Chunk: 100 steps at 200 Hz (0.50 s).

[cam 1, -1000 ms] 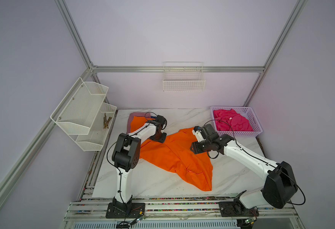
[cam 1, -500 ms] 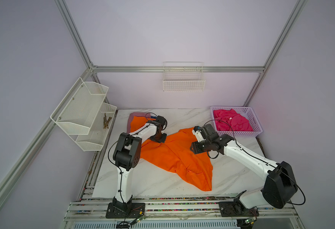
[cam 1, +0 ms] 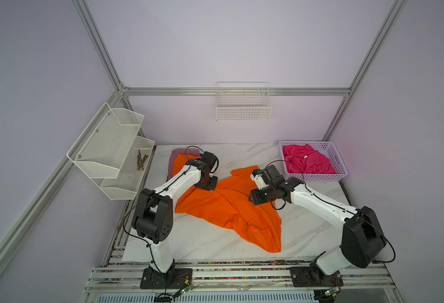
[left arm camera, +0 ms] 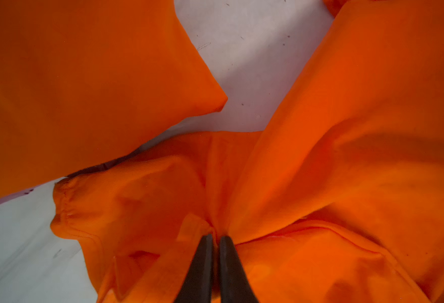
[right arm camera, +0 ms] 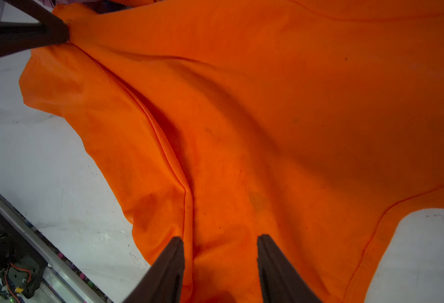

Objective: Fold and stack t-shirts
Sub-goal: Flatten out the T-shirt at the center of the board.

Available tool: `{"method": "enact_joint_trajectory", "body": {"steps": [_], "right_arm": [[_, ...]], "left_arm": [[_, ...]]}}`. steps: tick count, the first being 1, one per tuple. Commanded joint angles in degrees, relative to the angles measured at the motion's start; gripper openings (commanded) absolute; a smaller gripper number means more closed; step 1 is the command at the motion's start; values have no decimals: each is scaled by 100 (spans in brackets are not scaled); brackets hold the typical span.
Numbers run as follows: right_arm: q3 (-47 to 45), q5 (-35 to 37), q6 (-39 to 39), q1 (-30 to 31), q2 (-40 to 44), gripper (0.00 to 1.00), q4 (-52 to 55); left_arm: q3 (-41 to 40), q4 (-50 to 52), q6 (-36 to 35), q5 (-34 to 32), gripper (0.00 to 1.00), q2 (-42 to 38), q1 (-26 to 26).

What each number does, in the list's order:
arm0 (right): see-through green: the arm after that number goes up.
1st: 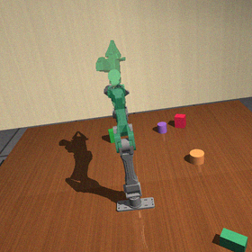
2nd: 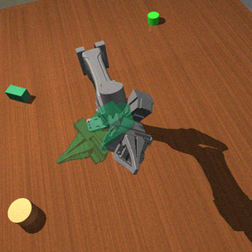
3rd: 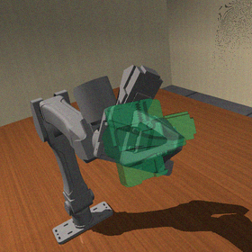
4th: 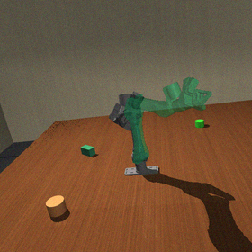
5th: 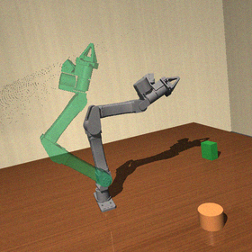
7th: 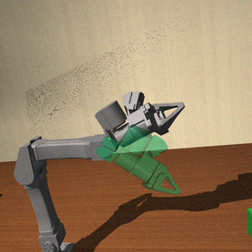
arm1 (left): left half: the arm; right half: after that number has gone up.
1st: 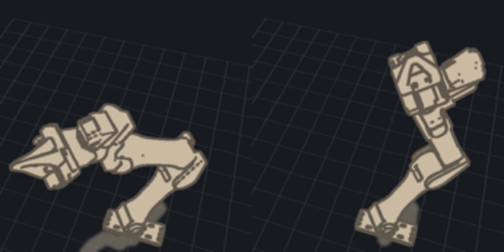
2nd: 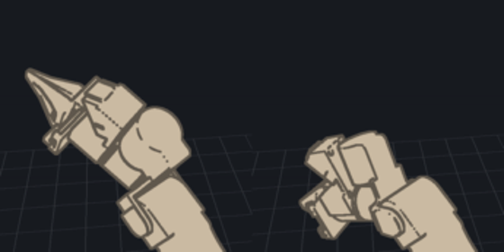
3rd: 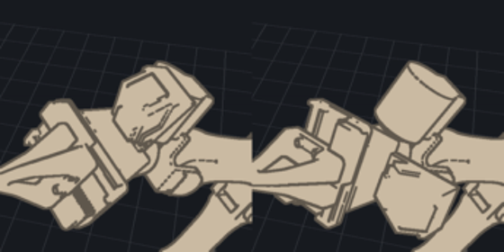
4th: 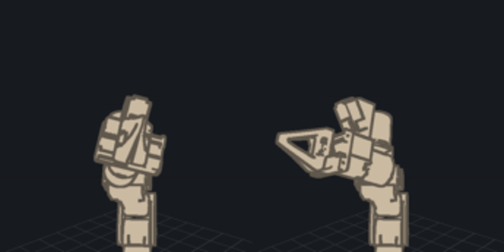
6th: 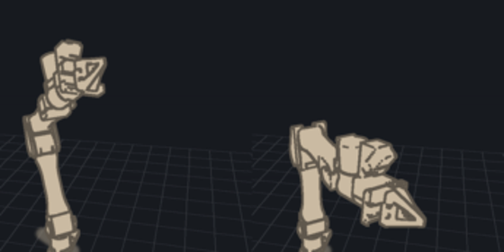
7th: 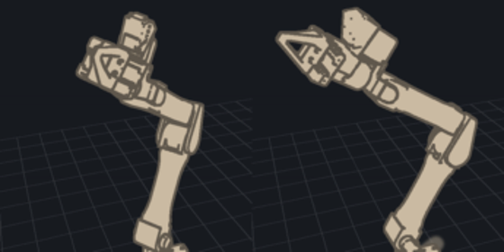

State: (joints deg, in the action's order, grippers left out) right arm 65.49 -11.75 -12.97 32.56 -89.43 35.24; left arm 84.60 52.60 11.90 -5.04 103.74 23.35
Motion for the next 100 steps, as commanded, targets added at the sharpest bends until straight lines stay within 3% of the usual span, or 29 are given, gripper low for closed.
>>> {"method": "enact_joint_trajectory", "body": {"steps": [1, 25, 100], "right_arm": [[227, -141, 160, 53, -151, 51, -123], [279, -136, 258, 58, -158, 50, -49], [64, 22, 365, 58, 33, 50, -1]], "left_arm": [[-16, 261, 231, -87, 19, -137, 19], [39, 343, 268, 2, 23, 80, 45], [5, 323, 389, -111, 21, 216, 151]]}}
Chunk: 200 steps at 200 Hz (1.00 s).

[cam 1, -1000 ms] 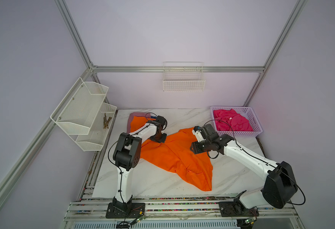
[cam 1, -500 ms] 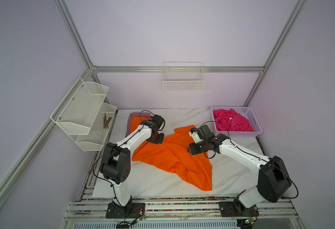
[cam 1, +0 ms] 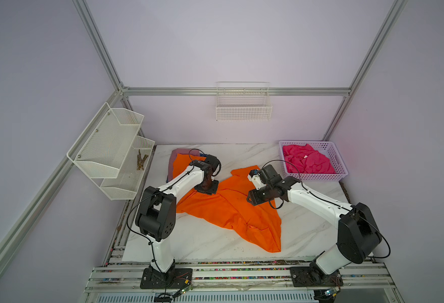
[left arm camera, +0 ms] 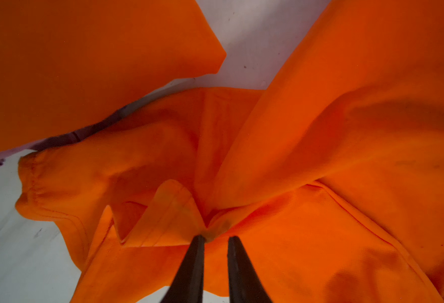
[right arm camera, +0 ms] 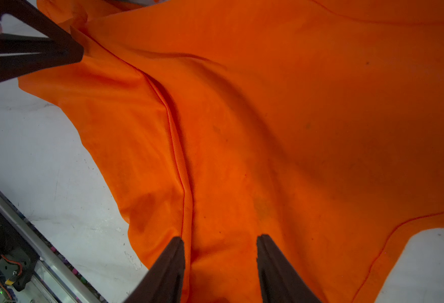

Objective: Fold and stack t-shirts
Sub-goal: Flatten out the T-shirt at the center of the board.

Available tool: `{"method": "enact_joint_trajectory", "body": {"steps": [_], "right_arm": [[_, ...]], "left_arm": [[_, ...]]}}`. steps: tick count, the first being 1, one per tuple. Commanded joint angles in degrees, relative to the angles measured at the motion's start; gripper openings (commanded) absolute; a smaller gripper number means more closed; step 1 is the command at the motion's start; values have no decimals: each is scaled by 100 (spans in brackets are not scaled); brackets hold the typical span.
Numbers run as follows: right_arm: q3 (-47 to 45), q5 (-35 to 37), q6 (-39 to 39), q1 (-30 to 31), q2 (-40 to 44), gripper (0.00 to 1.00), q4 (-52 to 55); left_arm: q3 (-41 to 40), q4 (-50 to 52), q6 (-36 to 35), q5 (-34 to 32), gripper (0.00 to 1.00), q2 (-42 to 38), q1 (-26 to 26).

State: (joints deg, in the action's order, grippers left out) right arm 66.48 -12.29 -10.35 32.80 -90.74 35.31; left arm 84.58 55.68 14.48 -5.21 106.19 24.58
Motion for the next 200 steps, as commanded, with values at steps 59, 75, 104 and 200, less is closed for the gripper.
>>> {"method": "enact_joint_trajectory", "body": {"steps": [59, 75, 104, 200], "right_arm": [[-22, 44, 121, 34, 184, 50, -7], [-30, 44, 113, 34, 192, 50, -11], [18, 56, 119, 34, 189, 50, 15], [-17, 131, 94, 34, 202, 50, 63]], "left_arm": [[-129, -87, 275, -456, 30, -167, 47], [-238, -172, 312, -730, 41, -224, 47], [-203, -268, 240, -761, 42, 51, 43], [-224, -541, 191, -566, 2, 275, 51]]}}
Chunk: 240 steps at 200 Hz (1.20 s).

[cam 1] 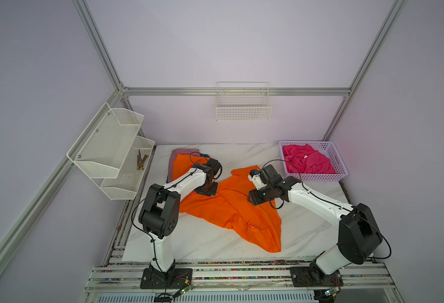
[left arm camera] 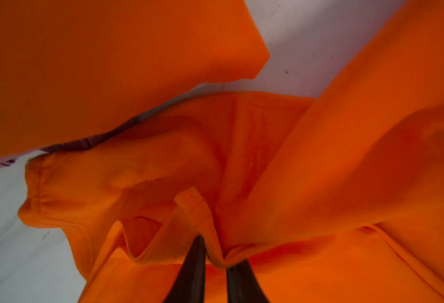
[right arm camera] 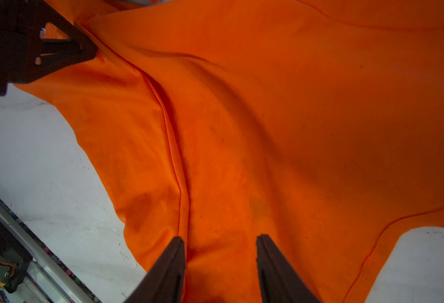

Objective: Fold and stack t-shirts
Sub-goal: Flatten out the T-shirt at the center of the board.

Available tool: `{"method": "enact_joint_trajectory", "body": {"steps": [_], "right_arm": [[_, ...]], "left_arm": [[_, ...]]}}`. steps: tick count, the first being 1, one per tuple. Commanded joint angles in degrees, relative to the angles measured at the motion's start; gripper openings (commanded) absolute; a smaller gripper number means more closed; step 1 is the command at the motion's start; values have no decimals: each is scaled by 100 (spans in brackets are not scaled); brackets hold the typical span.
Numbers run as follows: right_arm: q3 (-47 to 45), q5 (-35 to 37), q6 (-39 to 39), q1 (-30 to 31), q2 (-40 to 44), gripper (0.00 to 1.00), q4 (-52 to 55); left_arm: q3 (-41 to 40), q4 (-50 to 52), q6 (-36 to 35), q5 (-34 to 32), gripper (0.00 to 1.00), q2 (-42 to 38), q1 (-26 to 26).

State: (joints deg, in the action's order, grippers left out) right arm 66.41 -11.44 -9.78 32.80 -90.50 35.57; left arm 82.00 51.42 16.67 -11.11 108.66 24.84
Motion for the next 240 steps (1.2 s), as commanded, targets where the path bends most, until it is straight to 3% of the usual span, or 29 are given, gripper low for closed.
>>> {"method": "enact_joint_trajectory", "body": {"steps": [1, 74, 140, 155, 168, 240], "right_arm": [[-8, 50, 38, 34, 180, 50, 37], [29, -70, 63, 34, 103, 50, -54], [151, -275, 165, 35, -184, 50, -184], [262, -302, 200, 43, -294, 50, -178], [379, -339, 213, 43, -400, 50, -176], [581, -491, 240, 69, -533, 49, -209]], "left_arm": [[30, -119, -25, 27, 1, 26, 23], [-317, 221, 349, -82, 0, -968, 38], [-816, 1164, 1248, 57, 0, -3036, 466], [-1127, 1210, 1470, 253, 10, -3427, 509], [-1409, 1225, 1657, 337, 12, -3660, 552], [-1779, 1331, 1884, 552, 17, -3498, 787]]}}
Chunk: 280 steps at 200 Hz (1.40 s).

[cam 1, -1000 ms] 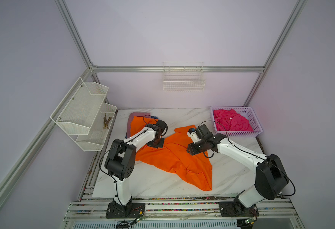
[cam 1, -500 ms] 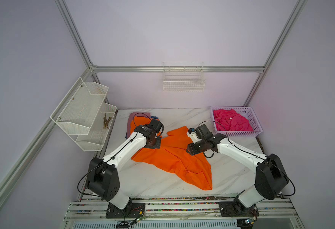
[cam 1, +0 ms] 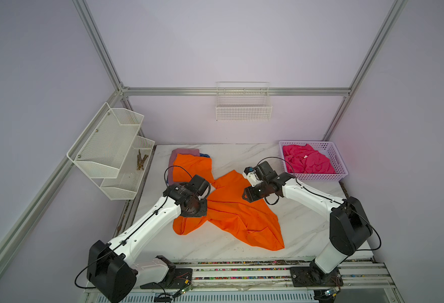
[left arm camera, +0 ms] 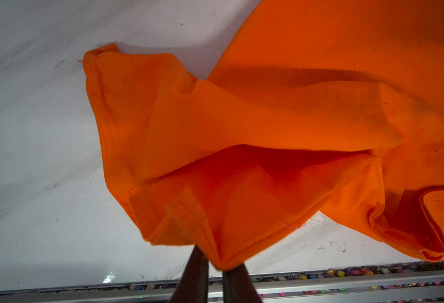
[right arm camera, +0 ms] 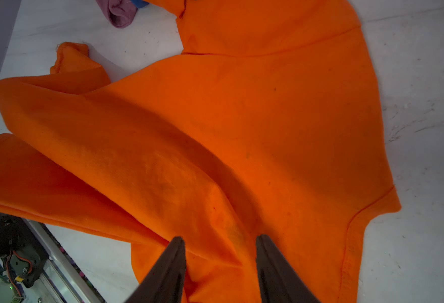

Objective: Fold and stack t-shirts
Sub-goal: Flatten out the T-shirt at the center of the board.

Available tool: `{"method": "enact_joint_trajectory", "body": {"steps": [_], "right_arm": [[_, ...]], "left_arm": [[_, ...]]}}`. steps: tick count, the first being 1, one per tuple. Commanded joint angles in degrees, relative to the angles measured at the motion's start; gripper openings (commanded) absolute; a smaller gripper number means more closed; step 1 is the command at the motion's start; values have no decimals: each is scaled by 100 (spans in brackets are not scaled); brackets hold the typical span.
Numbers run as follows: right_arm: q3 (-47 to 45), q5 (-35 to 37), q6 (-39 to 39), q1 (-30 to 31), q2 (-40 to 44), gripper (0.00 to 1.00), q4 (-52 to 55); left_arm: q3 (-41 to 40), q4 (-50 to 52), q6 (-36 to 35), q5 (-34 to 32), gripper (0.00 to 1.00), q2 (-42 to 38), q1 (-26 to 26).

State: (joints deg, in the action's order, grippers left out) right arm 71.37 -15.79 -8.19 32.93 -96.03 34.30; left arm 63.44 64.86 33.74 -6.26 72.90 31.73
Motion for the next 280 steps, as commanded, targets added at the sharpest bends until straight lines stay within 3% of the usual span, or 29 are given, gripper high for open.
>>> {"method": "enact_joint_trajectory", "body": {"steps": [1, 66, 95, 125, 158, 185, 219, 243, 268, 280], "right_arm": [[82, -56, 81, 56, 17, 50, -82], [103, -31, 45, 51, 45, 49, -49], [75, -76, 11, 62, 24, 49, -133], [142, -148, 1, 115, -56, 49, -95], [126, -73, -16, 135, -36, 49, -108], [149, -82, 9, 148, -91, 49, -74], [218, -59, 36, 177, -95, 49, 31], [219, 1, 71, 179, -91, 49, 75], [218, 118, 9, 178, -60, 50, 9], [212, 267, -49, 176, -26, 50, -16]], "left_arm": [[83, -6, 182, 61, 17, 85, 107], [123, 542, 536, 233, 20, -82, 656], [175, 1487, 1343, -548, 21, -347, 677], [206, 1223, 1339, -224, 7, -496, 1009], [-35, 1052, 1662, -456, 6, -955, 1576], [-222, 553, 1517, -358, 11, -998, 1595], [-368, 807, 1421, -16, 13, -170, 1611], [-686, 593, 1847, 133, 14, 42, 1897], [-1081, 51, 2482, 64, 32, -212, 2010], [-1301, -178, 2731, 47, 33, -353, 2053]]}}
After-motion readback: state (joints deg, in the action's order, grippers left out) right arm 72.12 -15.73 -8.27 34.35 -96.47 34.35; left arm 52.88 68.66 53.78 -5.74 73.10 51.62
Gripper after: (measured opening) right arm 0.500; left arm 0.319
